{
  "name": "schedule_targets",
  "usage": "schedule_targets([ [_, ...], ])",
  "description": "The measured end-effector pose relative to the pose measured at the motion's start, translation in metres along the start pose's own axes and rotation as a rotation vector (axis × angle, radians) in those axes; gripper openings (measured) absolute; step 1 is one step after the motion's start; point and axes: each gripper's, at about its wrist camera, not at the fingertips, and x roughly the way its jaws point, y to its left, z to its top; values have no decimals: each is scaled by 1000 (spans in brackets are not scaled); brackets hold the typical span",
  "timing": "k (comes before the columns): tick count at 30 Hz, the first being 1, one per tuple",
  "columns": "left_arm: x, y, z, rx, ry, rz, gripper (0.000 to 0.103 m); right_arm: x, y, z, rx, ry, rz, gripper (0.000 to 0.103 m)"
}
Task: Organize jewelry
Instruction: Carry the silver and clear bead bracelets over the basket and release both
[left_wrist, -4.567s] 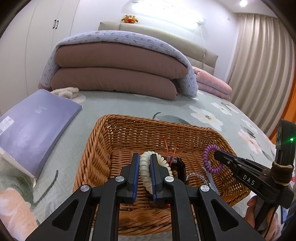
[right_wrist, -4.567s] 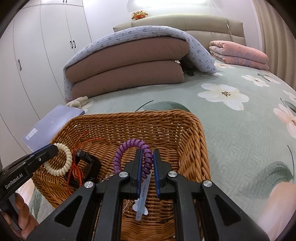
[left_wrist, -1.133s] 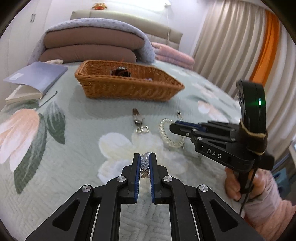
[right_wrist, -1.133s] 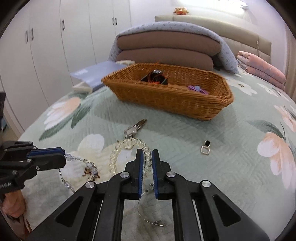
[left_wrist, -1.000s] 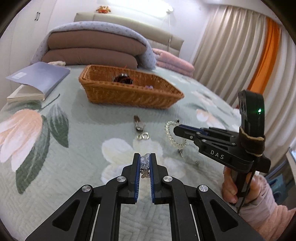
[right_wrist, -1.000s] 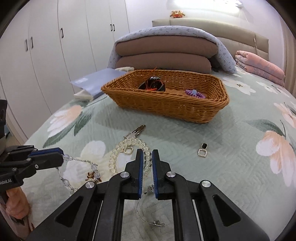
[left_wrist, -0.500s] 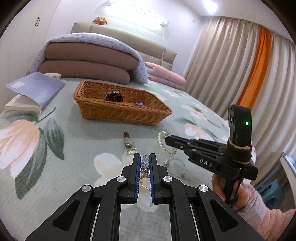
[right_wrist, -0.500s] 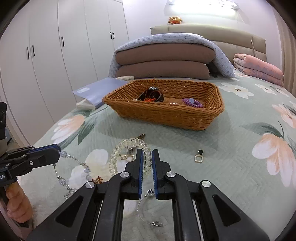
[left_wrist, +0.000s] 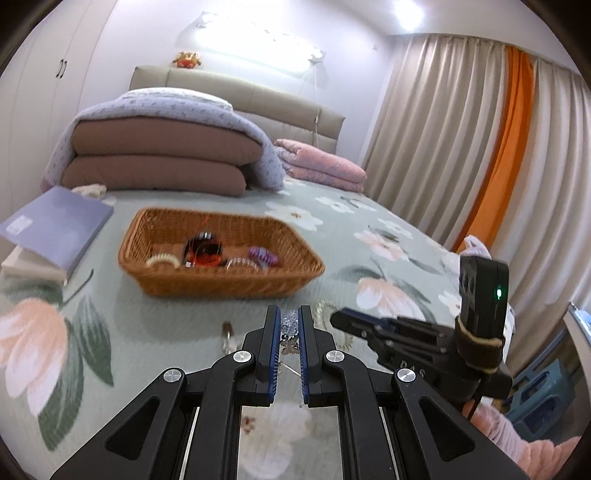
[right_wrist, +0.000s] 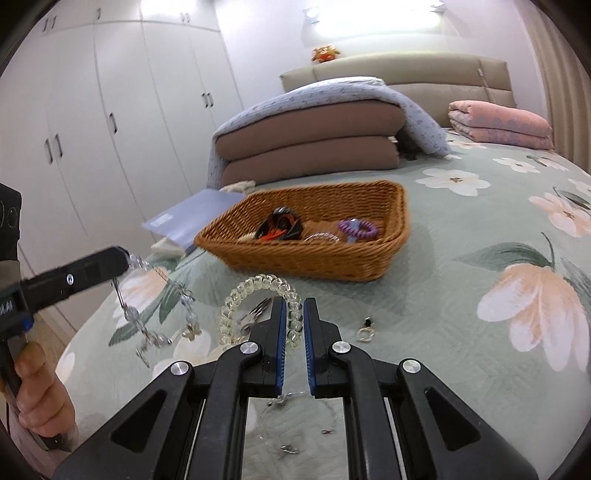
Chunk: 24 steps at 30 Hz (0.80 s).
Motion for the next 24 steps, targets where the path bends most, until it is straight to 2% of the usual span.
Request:
schedule_targets([
  [6,5,4,38,-6,-33,-8,9,-12,-5,19,17,-56,-22,11],
  [13,11,12,88,-9,-109,-19,9,-2,-8,66,-9,-89,-78,11],
  [19,40,25,120,-35,-152,1,9,31,-23,112,-3,-112,-119,11],
  [24,81,39,125,-50,-135,54,9,76,-40,122,23,-69,-140,11],
])
